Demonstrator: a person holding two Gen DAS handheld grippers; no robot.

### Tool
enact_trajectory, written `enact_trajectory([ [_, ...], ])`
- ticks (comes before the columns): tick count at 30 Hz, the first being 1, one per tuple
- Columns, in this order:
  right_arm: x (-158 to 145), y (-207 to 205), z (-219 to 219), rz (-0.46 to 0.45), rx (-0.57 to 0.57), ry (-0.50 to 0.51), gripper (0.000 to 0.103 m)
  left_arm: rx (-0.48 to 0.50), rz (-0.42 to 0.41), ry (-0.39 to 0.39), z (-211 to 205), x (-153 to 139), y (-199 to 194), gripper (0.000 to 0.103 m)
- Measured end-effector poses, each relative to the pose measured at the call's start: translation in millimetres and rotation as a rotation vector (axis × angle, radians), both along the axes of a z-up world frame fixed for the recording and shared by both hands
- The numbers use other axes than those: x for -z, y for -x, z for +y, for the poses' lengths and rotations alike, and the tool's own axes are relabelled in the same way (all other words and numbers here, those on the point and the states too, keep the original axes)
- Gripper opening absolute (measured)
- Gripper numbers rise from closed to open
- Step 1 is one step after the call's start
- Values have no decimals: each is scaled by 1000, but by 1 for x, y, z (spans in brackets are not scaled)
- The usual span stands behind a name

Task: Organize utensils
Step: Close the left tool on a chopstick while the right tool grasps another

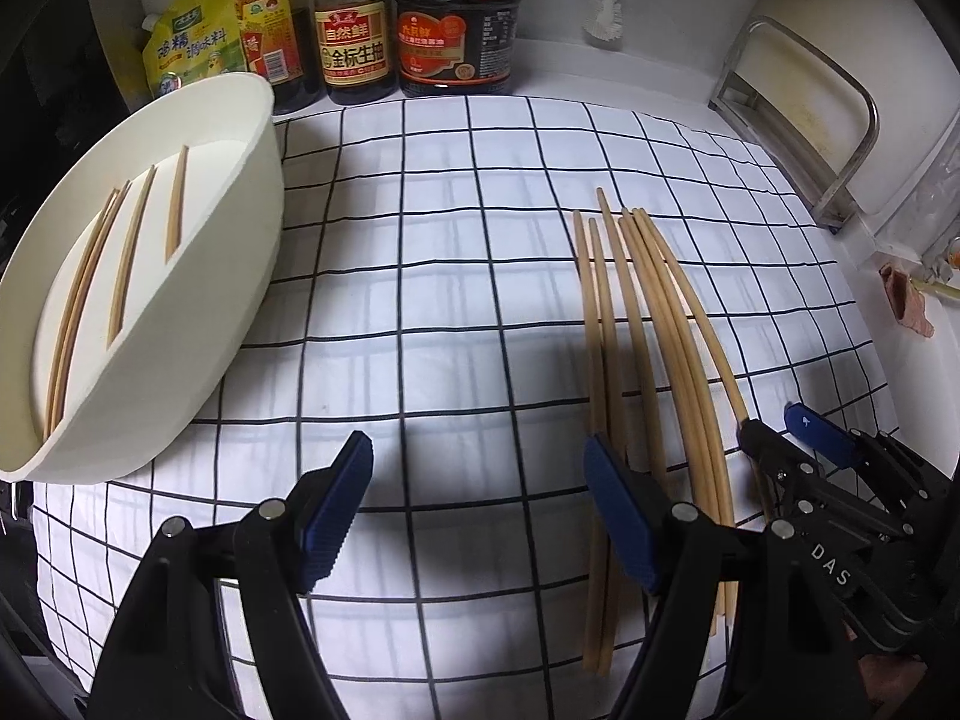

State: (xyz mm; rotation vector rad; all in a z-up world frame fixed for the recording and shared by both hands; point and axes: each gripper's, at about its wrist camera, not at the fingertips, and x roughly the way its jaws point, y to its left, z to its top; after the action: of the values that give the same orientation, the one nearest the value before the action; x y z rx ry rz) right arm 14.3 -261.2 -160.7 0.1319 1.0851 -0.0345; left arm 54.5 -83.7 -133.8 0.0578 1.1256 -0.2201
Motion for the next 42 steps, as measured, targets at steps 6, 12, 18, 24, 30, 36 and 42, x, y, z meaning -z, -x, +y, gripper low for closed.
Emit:
enact_trajectory([
  [6,0,3,-9,-5,1,5,42,9,10,-8,-9,8,-2,72],
  [12,1,5,-14,-10,-4,0,42,14,16,-17,-12,16,-3,72],
  [18,1,5,-16,-10,-6,2,42,25,2,-42,-17,19,-1,72],
  [24,1,5,-16,-10,-2,1,42,39,1,-54,-23,19,-1,72],
  [30,1,5,-15,-12,-15,14,42,33,8,-68,-22,23,-2,73],
  [36,3,-1,-2,-15,-60,81,42,15,-9,-74,-23,23,-6,70],
  [42,4,-6,6,-28,-112,93,33,34,-24,-59,-29,20,-5,42],
])
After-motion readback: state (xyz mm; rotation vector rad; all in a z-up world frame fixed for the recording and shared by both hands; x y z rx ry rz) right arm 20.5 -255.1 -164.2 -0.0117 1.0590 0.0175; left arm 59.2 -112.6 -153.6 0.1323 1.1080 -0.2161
